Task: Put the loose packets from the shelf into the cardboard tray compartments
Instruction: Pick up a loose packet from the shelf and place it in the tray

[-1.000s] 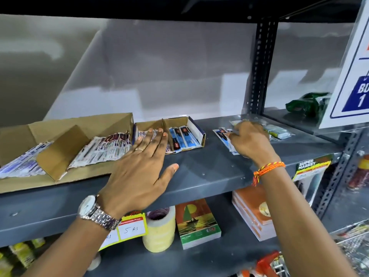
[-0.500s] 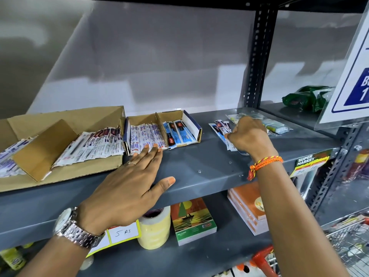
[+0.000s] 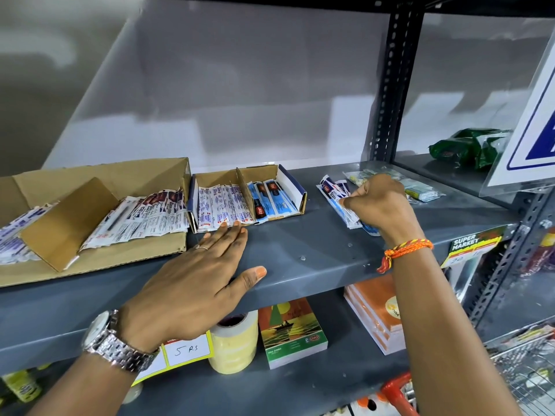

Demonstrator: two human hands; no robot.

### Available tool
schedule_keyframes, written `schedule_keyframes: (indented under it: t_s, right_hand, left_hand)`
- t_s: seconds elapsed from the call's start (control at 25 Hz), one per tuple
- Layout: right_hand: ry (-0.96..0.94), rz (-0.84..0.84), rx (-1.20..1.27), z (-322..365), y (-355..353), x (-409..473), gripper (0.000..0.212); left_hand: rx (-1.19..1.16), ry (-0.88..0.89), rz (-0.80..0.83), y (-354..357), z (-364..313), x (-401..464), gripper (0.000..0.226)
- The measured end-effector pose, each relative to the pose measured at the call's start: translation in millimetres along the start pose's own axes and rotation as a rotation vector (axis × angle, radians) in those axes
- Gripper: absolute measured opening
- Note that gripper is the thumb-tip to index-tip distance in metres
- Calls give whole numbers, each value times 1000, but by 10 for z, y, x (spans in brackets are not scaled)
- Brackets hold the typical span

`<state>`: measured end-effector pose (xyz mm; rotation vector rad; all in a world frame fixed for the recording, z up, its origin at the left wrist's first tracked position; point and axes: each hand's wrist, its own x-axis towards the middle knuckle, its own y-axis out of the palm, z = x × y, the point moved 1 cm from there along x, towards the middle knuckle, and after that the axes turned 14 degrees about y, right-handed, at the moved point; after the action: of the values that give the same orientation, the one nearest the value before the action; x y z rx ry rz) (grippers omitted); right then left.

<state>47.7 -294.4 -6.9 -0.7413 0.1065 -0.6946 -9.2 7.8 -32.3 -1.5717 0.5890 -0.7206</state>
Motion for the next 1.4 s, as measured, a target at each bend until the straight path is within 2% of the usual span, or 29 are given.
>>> schedule_keyframes:
  t_s: [0.08, 0.16, 0.28, 0.4, 0.64, 0.92, 1.2, 1.4]
  right_hand:
    - [11, 45, 124, -9, -20, -18, 16]
    - [17, 86, 309, 10, -52, -50, 20]
    - [39, 228, 621, 72, -95, -138, 17]
    - [16, 348, 738, 145, -101, -285, 8]
    - [-115, 526, 835, 387, -57, -637, 9]
    - [-176, 733, 832, 735, 179, -966, 10]
    - [-226, 875, 828, 1031, 419, -1202, 12]
    - [-255, 942, 818, 1257, 522, -1337, 12]
  left_hand:
    - [5, 2, -6, 5, 2, -2, 94]
    - [4, 8, -9, 8, 3, -3, 94]
    - [0, 24, -2, 4, 12, -18, 93]
    - [8, 33, -2, -2, 6, -64, 95]
    - [100, 42, -64, -16, -61, -285, 92]
    - [200, -66, -135, -6, 64, -707, 85]
    - [221, -170, -168, 0, 219, -1057, 82]
    - [216, -263, -195, -58, 296, -1248, 89]
